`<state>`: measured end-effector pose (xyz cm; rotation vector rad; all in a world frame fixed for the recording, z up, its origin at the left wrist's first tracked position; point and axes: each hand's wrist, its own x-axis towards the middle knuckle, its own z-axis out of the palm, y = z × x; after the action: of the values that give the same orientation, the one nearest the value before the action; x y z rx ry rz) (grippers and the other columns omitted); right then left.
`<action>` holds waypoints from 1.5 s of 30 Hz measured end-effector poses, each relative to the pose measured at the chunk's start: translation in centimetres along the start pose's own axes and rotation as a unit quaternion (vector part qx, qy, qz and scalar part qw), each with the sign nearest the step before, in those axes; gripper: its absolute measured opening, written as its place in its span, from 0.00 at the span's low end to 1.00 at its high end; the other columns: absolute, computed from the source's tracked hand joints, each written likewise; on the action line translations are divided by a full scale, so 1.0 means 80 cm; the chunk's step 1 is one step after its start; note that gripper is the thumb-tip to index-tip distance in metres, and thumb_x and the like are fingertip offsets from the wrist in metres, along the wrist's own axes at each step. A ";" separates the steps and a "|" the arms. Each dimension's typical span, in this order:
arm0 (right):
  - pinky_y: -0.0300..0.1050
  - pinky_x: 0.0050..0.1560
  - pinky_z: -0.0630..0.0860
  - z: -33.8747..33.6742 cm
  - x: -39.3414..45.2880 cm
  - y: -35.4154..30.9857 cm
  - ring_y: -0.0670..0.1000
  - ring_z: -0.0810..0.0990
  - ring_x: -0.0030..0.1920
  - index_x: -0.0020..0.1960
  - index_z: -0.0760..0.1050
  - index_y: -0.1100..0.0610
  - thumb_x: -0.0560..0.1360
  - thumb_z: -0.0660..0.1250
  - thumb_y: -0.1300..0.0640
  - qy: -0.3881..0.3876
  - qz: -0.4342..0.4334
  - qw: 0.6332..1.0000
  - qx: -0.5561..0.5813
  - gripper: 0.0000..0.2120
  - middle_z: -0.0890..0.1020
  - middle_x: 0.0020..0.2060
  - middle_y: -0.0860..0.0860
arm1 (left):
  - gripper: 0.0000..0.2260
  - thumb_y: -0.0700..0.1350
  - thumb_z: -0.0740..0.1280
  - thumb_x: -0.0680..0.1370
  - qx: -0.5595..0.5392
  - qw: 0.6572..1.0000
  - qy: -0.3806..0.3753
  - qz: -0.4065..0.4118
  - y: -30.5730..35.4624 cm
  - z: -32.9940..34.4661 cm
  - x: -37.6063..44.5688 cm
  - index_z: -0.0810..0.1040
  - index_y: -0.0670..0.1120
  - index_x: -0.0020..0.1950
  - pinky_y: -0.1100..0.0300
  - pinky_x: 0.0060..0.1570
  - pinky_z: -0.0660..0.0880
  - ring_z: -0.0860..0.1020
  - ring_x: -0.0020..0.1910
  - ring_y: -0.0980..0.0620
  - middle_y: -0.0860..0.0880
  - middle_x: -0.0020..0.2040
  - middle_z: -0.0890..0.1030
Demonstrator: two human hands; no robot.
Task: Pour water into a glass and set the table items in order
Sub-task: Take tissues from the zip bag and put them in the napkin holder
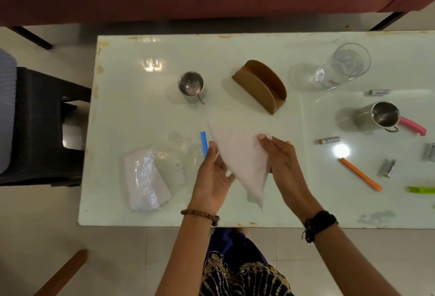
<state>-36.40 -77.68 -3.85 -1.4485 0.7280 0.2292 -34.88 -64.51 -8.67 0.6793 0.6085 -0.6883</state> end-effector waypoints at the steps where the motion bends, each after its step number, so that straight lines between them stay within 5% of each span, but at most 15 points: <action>1: 0.40 0.36 0.64 -0.006 0.004 -0.003 0.51 0.71 0.37 0.41 0.74 0.62 0.80 0.58 0.55 -0.007 0.010 1.000 -0.002 0.15 0.73 0.34 0.56 | 0.18 0.53 0.63 0.70 0.015 1.000 0.015 0.016 0.005 0.000 0.003 0.75 0.47 0.57 0.58 0.41 0.81 0.82 0.44 0.56 0.51 0.44 0.84; 4: 0.43 0.37 0.66 -0.019 0.013 -0.004 0.54 0.72 0.40 0.48 0.75 0.66 0.80 0.58 0.53 -0.018 0.041 0.999 0.000 0.17 0.74 0.39 0.58 | 0.10 0.46 0.65 0.72 0.072 0.994 0.068 0.048 0.015 0.008 0.014 0.77 0.47 0.52 0.63 0.41 0.81 0.82 0.43 0.56 0.52 0.44 0.84; 8: 0.44 0.42 0.76 -0.021 0.014 -0.008 0.53 0.80 0.47 0.56 0.76 0.58 0.76 0.64 0.51 -0.041 0.080 0.995 0.032 0.14 0.81 0.48 0.54 | 0.06 0.38 0.63 0.76 0.071 0.986 0.113 0.098 0.025 0.024 0.028 0.77 0.45 0.50 0.66 0.37 0.80 0.83 0.39 0.57 0.53 0.41 0.85; 12: 0.55 0.57 0.78 -0.020 0.011 -0.001 0.55 0.78 0.57 0.68 0.65 0.53 0.68 0.74 0.56 -0.101 0.094 0.988 -0.073 0.31 0.78 0.59 0.53 | 0.06 0.37 0.63 0.76 0.065 0.980 0.147 0.119 0.032 0.033 0.044 0.76 0.44 0.51 0.66 0.39 0.80 0.82 0.40 0.57 0.49 0.45 0.83; 17: 0.50 0.54 0.79 -0.035 0.019 0.005 0.53 0.83 0.48 0.68 0.64 0.53 0.68 0.73 0.65 -0.106 0.060 0.989 -0.080 0.33 0.83 0.50 0.56 | 0.07 0.36 0.63 0.76 0.068 0.981 0.148 0.101 0.046 0.036 0.063 0.75 0.42 0.52 0.63 0.41 0.81 0.82 0.44 0.54 0.46 0.49 0.81; 22: 0.25 0.41 0.72 -0.064 0.045 -0.007 0.38 0.80 0.37 0.62 0.72 0.50 0.71 0.70 0.65 -0.023 -0.086 0.975 -0.205 0.22 0.82 0.37 0.45 | 0.13 0.33 0.65 0.74 0.219 0.962 0.110 0.122 0.078 0.042 0.086 0.73 0.43 0.56 0.64 0.38 0.80 0.82 0.43 0.53 0.48 0.46 0.81; 25: 0.26 0.41 0.74 -0.076 0.065 -0.021 0.39 0.80 0.41 0.55 0.77 0.53 0.73 0.68 0.66 0.053 -0.165 0.954 -0.243 0.13 0.82 0.40 0.43 | 0.11 0.32 0.67 0.72 0.372 0.914 0.065 0.150 0.112 0.065 0.109 0.76 0.47 0.47 0.67 0.38 0.78 0.80 0.42 0.56 0.54 0.41 0.81; 28: 0.30 0.39 0.75 -0.078 0.090 -0.034 0.42 0.80 0.41 0.48 0.79 0.54 0.74 0.67 0.63 0.127 -0.198 0.943 -0.234 0.06 0.82 0.41 0.43 | 0.11 0.34 0.70 0.71 0.543 0.809 0.054 0.217 0.139 0.096 0.139 0.75 0.50 0.40 0.76 0.31 0.71 0.77 0.35 0.63 0.56 0.37 0.78; 33: 0.43 0.43 0.76 -0.067 0.123 -0.035 0.49 0.79 0.41 0.47 0.78 0.57 0.74 0.65 0.63 0.203 -0.201 0.933 -0.218 0.05 0.80 0.40 0.48 | 0.04 0.38 0.70 0.72 0.642 0.710 0.050 0.285 0.151 0.126 0.177 0.76 0.43 0.44 0.81 0.36 0.70 0.75 0.38 0.58 0.52 0.40 0.78; 36: 0.37 0.41 0.73 -0.050 0.159 -0.016 0.48 0.77 0.39 0.47 0.78 0.59 0.74 0.65 0.64 0.247 -0.199 0.922 -0.223 0.04 0.80 0.42 0.52 | 0.04 0.36 0.69 0.72 0.670 0.686 0.054 0.279 0.152 0.127 0.224 0.78 0.39 0.47 0.75 0.41 0.71 0.75 0.42 0.54 0.45 0.44 0.80; 45: 0.50 0.42 0.74 -0.040 0.173 -0.002 0.56 0.78 0.42 0.44 0.75 0.60 0.72 0.64 0.66 0.259 -0.137 0.927 -0.235 0.03 0.80 0.42 0.53 | 0.05 0.35 0.65 0.75 0.730 0.631 0.073 0.253 0.141 0.113 0.243 0.79 0.39 0.47 0.56 0.56 0.73 0.78 0.53 0.46 0.42 0.51 0.82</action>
<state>-26.65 -84.59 -11.52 -2.0893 0.9184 -0.2256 -12.06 -71.59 -12.52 2.3573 -0.1963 -0.4618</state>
